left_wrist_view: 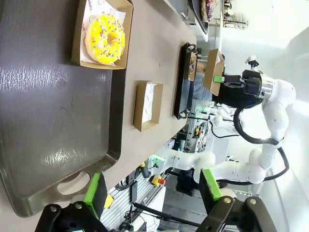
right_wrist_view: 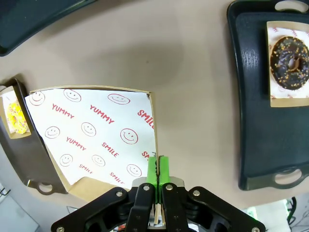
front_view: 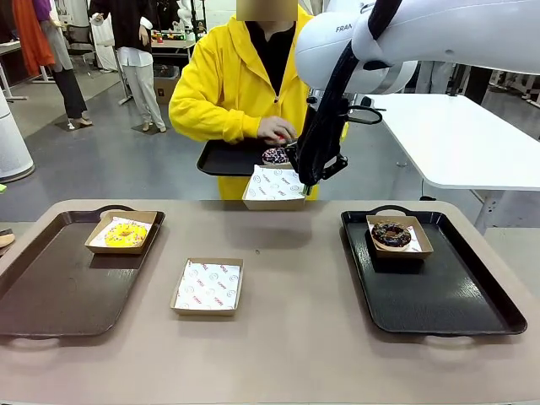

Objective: Individually package the donuts and arrange them on the tray.
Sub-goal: Place the picked Paper togo box on the Handle tray while simultaneously picking up another Paper togo box from the table with the other hand.

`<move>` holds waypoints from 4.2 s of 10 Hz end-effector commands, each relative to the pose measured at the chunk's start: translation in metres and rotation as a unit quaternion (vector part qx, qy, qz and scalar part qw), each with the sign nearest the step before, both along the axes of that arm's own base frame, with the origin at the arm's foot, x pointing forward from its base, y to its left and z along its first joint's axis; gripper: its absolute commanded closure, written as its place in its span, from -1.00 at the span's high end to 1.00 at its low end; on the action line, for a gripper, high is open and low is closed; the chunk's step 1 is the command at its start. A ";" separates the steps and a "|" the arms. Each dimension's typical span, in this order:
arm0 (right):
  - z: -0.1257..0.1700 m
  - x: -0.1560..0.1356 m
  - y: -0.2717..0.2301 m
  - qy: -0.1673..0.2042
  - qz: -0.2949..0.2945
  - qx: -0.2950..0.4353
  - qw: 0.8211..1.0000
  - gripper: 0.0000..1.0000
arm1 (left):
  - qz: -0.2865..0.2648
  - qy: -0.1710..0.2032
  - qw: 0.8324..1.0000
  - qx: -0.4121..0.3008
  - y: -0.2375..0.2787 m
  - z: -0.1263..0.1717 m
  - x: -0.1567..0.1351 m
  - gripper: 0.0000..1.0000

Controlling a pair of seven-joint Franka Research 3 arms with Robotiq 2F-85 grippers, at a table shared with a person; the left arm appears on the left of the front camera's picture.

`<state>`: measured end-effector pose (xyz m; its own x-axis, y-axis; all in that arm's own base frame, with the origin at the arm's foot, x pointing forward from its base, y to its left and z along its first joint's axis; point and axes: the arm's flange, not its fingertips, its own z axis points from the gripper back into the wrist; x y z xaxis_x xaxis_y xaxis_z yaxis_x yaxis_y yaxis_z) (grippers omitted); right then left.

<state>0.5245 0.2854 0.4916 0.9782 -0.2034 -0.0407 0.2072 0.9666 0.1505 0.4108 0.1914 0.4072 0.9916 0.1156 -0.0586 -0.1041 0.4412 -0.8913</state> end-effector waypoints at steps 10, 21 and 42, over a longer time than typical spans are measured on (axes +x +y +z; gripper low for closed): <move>0.001 0.000 -0.001 -0.002 -0.001 0.000 1.000 -1.00 | 0.004 -0.002 1.000 0.001 0.001 -0.001 -0.001 1.00; 0.000 0.000 0.000 0.000 0.000 0.000 1.000 -0.97 | 0.000 0.000 1.000 0.000 0.000 0.000 0.000 1.00; -0.030 -0.134 -0.221 -0.012 0.072 -0.055 0.996 -0.97 | -0.200 0.001 0.879 0.434 -0.406 0.015 0.012 1.00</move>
<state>0.3898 0.0619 0.4591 0.9986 -0.0528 -0.0057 0.0530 0.9976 0.0446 0.4214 -0.2066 0.4318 0.9538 -0.2663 -0.1391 0.2231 0.9379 -0.2657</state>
